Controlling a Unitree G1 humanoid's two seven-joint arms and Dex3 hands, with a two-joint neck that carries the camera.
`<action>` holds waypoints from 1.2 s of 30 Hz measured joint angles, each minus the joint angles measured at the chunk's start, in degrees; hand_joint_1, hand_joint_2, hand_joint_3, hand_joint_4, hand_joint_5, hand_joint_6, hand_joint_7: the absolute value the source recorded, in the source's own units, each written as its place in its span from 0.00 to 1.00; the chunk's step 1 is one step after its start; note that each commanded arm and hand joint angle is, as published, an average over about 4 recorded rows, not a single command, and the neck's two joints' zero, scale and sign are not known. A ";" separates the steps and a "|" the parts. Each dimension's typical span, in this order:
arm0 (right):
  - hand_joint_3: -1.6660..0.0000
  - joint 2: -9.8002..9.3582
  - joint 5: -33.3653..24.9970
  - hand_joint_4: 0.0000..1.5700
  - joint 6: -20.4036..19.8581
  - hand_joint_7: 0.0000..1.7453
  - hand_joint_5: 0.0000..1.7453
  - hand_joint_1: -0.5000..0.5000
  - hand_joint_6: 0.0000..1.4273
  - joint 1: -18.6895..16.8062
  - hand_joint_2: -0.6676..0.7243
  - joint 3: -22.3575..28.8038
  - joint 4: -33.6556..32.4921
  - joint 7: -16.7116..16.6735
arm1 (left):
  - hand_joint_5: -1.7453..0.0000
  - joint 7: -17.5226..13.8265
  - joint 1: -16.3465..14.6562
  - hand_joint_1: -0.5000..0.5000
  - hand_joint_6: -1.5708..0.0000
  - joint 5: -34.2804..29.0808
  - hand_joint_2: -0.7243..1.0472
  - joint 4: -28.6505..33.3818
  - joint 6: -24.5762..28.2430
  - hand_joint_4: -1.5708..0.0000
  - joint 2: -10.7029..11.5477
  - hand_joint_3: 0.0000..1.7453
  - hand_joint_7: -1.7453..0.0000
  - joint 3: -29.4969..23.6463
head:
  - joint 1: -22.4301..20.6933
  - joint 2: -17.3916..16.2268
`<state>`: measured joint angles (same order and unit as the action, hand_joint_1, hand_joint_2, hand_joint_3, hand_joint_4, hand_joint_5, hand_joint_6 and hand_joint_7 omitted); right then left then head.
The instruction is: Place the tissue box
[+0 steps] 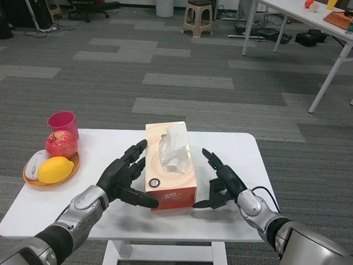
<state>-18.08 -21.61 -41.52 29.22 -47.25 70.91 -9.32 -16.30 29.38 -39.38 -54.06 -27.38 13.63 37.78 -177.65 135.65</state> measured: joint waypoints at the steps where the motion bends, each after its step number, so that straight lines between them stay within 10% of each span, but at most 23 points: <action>1: 0.81 -0.01 0.00 0.53 0.00 0.00 0.72 0.04 0.00 -0.01 0.18 0.03 0.00 0.00 | 0.82 -0.03 0.00 1.00 1.00 0.01 0.35 0.00 0.00 1.00 0.00 0.00 1.00 -0.01 | 0.00 -0.01; 14: 0.83 -0.19 0.00 0.53 0.00 0.00 0.72 0.04 0.00 -0.09 0.18 0.17 0.00 0.00 | 0.82 -0.75 -0.04 1.00 1.00 0.75 0.00 -0.01 -0.15 1.00 0.08 0.00 1.00 -0.17 | -0.11 0.03; 36: 0.81 -1.95 0.28 0.46 -0.34 0.00 0.72 0.04 0.00 -3.95 0.18 6.83 -3.54 2.05 | 0.82 -1.05 -1.48 1.00 1.00 1.67 0.00 0.72 -0.88 1.00 0.37 0.00 1.00 -2.77 | -0.39 0.06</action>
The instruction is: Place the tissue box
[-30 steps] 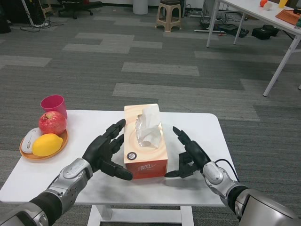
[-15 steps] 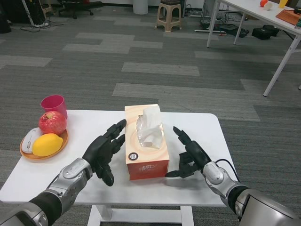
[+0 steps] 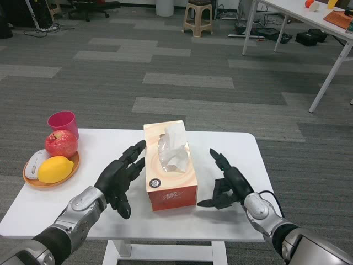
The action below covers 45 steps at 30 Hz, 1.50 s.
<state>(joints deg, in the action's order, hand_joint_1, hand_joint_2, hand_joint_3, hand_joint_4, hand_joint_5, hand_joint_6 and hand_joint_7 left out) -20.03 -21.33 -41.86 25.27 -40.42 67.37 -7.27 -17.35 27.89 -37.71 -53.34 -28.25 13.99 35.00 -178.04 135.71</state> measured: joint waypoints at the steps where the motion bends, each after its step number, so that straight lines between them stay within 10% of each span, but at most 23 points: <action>1: 0.81 -0.27 0.07 0.45 0.00 0.00 0.72 0.04 0.00 -0.28 0.17 0.51 -0.17 0.17 | 0.82 -0.05 -0.23 1.00 1.00 0.03 0.00 0.14 0.00 1.00 0.06 0.00 1.00 -0.30 | -0.05 -0.01; 28: 0.81 -1.13 1.35 0.44 0.01 0.00 0.72 0.04 0.00 -2.22 0.14 6.22 -1.05 1.15 | 0.82 -0.11 -4.28 1.00 1.00 3.19 0.03 8.57 1.20 1.00 1.16 0.00 1.00 -7.85 | -0.38 -0.08; 45: 0.79 -2.01 1.93 0.40 0.52 0.00 0.71 0.04 0.00 -6.59 0.18 19.18 -16.76 1.53 | 0.82 0.06 -10.18 1.00 1.00 7.37 0.00 20.72 1.45 1.00 1.99 0.00 1.00 -26.69 | -0.43 -0.02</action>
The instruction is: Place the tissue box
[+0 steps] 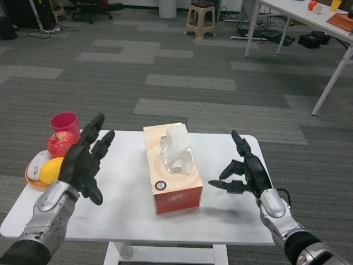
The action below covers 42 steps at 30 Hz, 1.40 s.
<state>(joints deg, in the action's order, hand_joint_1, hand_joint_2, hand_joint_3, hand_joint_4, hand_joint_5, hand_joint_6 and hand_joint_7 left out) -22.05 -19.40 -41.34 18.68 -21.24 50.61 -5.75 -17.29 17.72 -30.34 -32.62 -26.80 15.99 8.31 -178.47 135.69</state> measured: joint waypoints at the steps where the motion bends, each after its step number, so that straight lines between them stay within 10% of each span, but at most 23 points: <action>1: 0.79 -0.01 0.00 0.38 -0.06 0.00 0.69 0.04 0.00 -0.14 0.18 0.57 -1.14 -0.01 | 0.82 0.04 -0.22 1.00 1.00 0.01 0.00 0.85 -0.05 1.00 0.00 0.00 1.00 -0.57 | 0.00 0.00; 9: 0.81 0.18 -0.01 0.18 -0.12 0.00 0.44 0.04 0.00 -1.11 0.18 2.28 -11.40 -0.55 | 0.82 0.50 -1.08 1.00 1.00 -0.02 0.00 7.74 -0.50 1.00 -0.08 0.00 1.00 -2.06 | -0.30 0.27; 34: 0.81 0.40 -0.03 0.15 -0.15 0.00 0.42 0.04 0.00 -1.65 0.18 1.30 -26.06 -3.00 | 0.82 2.35 -1.22 1.00 1.00 0.12 0.00 16.61 -0.58 1.00 -0.24 0.00 1.00 0.96 | -0.63 1.14; 39: 0.83 0.40 -0.03 0.00 -0.15 0.00 0.00 0.10 0.00 -1.64 0.25 1.28 -26.13 -3.03 | 0.82 2.63 -0.59 1.00 1.00 0.12 0.01 16.62 -0.58 1.00 -0.23 0.00 1.00 1.56 | -0.60 1.17; 42: 0.92 0.37 -0.03 0.00 -0.15 0.00 0.00 0.21 0.00 -1.64 0.41 1.18 -26.13 -3.02 | 0.82 2.68 -0.30 1.00 1.00 0.12 0.01 16.62 -0.58 1.00 -0.23 0.00 1.00 1.62 | -0.60 1.17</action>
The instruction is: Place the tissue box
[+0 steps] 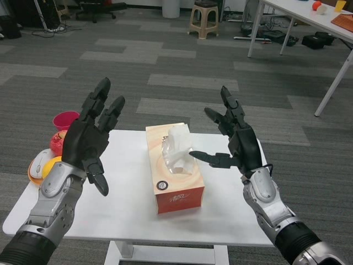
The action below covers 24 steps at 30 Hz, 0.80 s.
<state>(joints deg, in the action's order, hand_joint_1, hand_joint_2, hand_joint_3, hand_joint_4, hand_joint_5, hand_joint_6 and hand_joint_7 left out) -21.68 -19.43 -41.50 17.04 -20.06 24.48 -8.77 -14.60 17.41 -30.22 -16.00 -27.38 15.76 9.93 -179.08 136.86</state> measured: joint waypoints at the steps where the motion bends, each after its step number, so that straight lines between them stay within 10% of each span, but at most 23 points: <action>1: 0.94 -0.02 0.00 0.00 0.00 0.00 0.00 0.24 0.00 0.00 0.48 -0.05 0.00 0.00 | 0.82 0.01 0.02 1.00 1.00 0.00 0.00 0.00 0.00 1.00 0.00 0.00 1.00 0.01 | 0.04 0.12; 7: 1.00 -0.05 0.02 0.00 0.00 0.00 0.00 0.23 0.00 0.00 0.74 -0.28 0.00 0.00 | 0.82 0.03 0.03 1.00 1.00 0.00 0.00 0.00 0.00 1.00 0.00 0.00 1.00 0.13 | 0.13 0.63; 24: 1.00 -0.50 0.01 0.00 -0.01 0.00 0.00 0.21 0.00 0.05 0.78 -1.27 0.00 -0.02 | 0.82 0.14 0.48 1.00 1.00 -0.06 0.00 0.00 0.00 1.00 0.02 0.00 1.00 1.22 | 0.04 0.69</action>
<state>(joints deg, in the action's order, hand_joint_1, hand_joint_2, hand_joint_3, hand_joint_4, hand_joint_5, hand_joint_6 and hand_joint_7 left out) -22.19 -19.42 -41.50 17.09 -21.33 24.48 -8.79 -14.46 17.89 -30.28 -16.00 -27.38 15.78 11.15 -179.03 137.56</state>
